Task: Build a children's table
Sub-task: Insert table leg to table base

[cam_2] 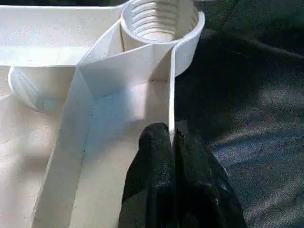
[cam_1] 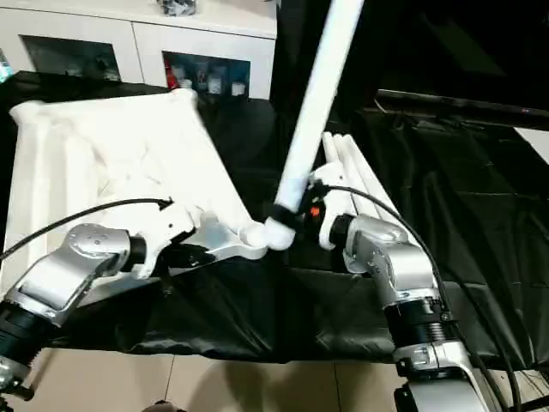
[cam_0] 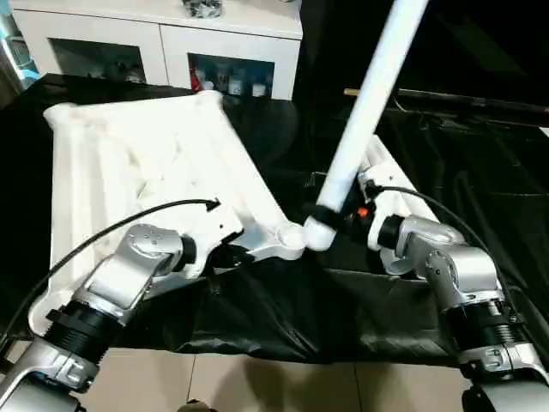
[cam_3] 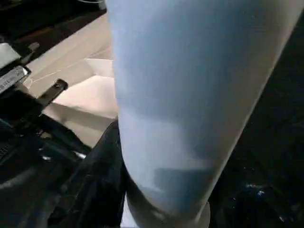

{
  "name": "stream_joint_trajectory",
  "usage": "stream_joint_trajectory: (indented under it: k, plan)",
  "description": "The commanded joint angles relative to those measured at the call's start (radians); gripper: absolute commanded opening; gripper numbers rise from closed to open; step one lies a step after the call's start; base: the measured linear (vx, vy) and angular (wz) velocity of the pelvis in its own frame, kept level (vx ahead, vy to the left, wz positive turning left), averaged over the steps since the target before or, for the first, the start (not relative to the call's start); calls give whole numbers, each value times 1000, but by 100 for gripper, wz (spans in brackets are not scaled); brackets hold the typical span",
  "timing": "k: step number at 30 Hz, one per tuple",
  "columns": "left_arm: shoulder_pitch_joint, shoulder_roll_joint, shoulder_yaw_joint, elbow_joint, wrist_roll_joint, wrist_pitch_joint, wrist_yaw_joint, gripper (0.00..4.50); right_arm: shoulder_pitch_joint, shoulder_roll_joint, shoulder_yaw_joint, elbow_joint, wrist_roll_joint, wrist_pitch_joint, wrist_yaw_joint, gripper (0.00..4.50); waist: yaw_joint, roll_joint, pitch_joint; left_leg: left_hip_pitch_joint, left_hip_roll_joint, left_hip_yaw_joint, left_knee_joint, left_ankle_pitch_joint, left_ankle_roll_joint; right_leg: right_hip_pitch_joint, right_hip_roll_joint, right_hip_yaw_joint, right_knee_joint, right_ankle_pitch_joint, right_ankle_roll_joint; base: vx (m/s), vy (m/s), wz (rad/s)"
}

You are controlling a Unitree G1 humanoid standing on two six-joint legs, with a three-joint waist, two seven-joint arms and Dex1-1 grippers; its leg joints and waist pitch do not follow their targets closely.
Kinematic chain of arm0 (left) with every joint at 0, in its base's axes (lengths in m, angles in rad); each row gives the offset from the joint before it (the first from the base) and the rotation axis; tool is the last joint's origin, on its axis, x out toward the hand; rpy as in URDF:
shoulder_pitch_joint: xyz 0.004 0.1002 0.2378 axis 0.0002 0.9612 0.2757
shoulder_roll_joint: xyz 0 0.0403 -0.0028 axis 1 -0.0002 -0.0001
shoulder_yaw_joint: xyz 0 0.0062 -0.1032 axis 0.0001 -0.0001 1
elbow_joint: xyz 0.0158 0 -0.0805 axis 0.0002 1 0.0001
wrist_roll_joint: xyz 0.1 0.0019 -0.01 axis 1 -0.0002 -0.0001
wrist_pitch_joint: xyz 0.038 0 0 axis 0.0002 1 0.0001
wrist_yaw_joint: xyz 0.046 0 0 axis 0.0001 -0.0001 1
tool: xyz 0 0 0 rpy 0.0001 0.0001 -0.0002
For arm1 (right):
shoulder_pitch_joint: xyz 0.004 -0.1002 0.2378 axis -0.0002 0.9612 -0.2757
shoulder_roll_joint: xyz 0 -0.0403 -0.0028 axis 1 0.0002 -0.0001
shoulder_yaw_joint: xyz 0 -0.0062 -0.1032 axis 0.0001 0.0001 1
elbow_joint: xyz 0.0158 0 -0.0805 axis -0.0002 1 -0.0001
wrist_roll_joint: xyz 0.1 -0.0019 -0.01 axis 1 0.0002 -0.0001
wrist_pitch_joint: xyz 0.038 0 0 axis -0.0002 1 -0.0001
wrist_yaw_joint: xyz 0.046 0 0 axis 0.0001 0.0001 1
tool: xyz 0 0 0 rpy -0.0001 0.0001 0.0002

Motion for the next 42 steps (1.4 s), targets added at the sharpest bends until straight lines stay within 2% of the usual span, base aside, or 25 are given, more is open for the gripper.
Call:
stream_joint_trajectory:
  k: [1, 3, 9, 10, 11, 14, 17, 21, 26, 31, 38, 42]
  plan:
    - [3, -36, -16, -53, -19, 7, -5, 0, -43, -7, 10, 58, -22, -17, 20, 189, 0, 19, -79, 24, 45, -13, -72, -167, -28, 52, -88, 54, -69, -145, -205, 0, 0, 0]
    - [7, -50, -20, -58, -14, 2, -2, 0, -64, -2, 15, 99, -36, -35, 25, 189, 0, 15, -78, 21, 45, -12, -71, -161, -28, 54, -89, 55, -70, -139, -208, 0, 0, 0]
    - [5, -80, -16, -62, -12, -11, 8, 0, -108, 8, 27, 164, -42, -45, 40, 189, 5, 16, -79, 22, 45, -11, -70, -137, -15, 53, -87, 55, -67, -114, -209, 0, 0, 0]
    - [4, -82, -18, -62, -9, -12, 10, 0, -110, 8, 30, 168, -43, -42, 46, 189, 4, 9, -80, 21, 45, -10, -70, -136, -13, 54, -87, 55, -67, -114, -209, 0, 0, 0]
    - [2, -87, -18, -64, -1, -12, 12, 0, -118, 9, 35, 183, -46, -41, 59, 189, 6, 12, -80, 22, 45, -10, -70, -132, -11, 54, -88, 54, -66, -114, -209, 0, 0, 0]
    - [0, -91, -19, -58, 12, -16, 16, 0, -121, 7, 44, 195, -52, -44, 78, 189, 7, 7, -79, 20, 45, -10, -70, -132, -6, 54, -89, 55, -68, -131, -202, 0, 0, 0]
    - [0, -94, -17, -48, 15, -43, 11, 0, -121, 7, 51, 219, -63, -58, 90, 189, 8, 9, -78, 21, 46, -10, -70, -142, -7, 52, -90, 55, -71, -151, -195, 0, 0, 0]
    - [4, -96, -13, -51, 14, -48, 8, 0, -133, 15, 43, 270, -75, -102, 71, 189, 7, 8, -79, 21, 45, -10, -70, -144, -12, 51, -90, 54, -70, -156, -196, 0, 0, 0]
    - [8, -95, -4, -61, 10, -61, -9, 0, -143, 24, 24, 296, -71, -121, 70, 189, 8, 8, -80, 20, 45, -9, -69, -125, -1, 52, -89, 54, -67, -131, -200, 0, 0, 0]
    - [8, -100, 4, -58, 8, -63, -9, 0, -159, 33, -3, 344, -63, -154, 62, 189, 6, 7, -79, 19, 45, -9, -70, -139, -3, 52, -90, 54, -70, -161, -198, 0, 0, 0]
    - [12, -109, 18, -54, 8, -63, 3, 0, -111, 33, -4, 346, -60, -172, 97, 189, 8, 4, -79, 20, 46, -9, -69, -135, 5, 52, -91, 54, -70, -157, -197, 0, 0, 0]
    - [12, -113, 25, -46, 10, -61, 11, 0, -81, 32, -35, 375, -47, -196, 88, 189, 11, 4, -80, 21, 47, -8, -69, -128, 10, 51, -90, 54, -69, -142, -200, 0, 0, 0]
